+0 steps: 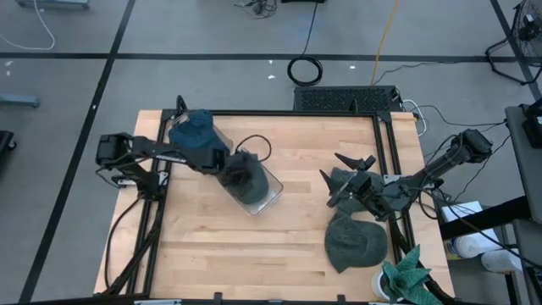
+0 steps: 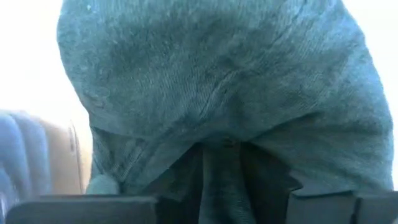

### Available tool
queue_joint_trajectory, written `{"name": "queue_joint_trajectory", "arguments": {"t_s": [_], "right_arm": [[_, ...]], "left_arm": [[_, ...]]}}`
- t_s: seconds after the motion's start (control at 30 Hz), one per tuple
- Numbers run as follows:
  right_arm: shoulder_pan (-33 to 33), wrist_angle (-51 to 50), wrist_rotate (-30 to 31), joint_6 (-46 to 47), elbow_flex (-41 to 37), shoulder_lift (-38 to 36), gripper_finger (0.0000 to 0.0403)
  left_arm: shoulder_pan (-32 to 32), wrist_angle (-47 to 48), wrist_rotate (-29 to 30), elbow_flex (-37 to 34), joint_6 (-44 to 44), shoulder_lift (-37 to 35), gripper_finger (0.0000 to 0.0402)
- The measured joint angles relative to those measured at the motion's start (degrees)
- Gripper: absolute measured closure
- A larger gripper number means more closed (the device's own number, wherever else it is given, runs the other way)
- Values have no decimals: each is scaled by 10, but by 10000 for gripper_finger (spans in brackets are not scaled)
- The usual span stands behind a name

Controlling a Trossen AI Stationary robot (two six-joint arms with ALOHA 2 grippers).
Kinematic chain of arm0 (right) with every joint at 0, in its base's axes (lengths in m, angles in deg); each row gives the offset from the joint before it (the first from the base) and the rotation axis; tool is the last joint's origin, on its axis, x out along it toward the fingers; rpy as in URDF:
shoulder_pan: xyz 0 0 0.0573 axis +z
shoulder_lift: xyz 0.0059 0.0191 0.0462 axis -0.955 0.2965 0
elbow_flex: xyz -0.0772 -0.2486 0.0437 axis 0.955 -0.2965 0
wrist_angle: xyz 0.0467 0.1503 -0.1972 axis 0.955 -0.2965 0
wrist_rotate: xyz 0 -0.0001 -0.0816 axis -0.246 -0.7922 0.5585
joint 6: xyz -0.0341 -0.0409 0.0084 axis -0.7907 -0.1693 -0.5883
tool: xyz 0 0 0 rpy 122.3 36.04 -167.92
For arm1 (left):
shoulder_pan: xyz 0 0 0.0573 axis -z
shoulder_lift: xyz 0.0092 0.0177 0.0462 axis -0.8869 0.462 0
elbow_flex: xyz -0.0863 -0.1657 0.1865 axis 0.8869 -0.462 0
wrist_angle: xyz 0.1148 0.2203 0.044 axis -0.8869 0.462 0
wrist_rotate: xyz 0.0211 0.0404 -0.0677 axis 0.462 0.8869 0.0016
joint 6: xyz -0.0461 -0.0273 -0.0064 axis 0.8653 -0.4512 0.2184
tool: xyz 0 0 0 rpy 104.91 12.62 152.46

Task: Pick & Place hat
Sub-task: Put the top black cap into the bottom transparent bin

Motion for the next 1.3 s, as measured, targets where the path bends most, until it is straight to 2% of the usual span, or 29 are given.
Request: {"name": "queue_joint_trajectory", "arguments": {"t_s": [0.17, 0.47, 0.83, 1.03, 1.3], "right_arm": [[0, 0, 0, 0, 0, 0, 101], [0, -2, 0, 0, 0, 0, 101], [0, -3, 0, 0, 0, 0, 101], [0, -2, 0, 0, 0, 0, 101], [0, -3, 0, 0, 0, 0, 101]], "left_arm": [[-15, 20, -32, 1, 18, 8, 315], [-19, 23, -11, 21, -21, -22, 394], [20, 36, 4, 41, -38, -81, 395], [65, 38, 10, 41, -32, -83, 398], [114, -12, 28, 41, -28, -84, 397]]}}
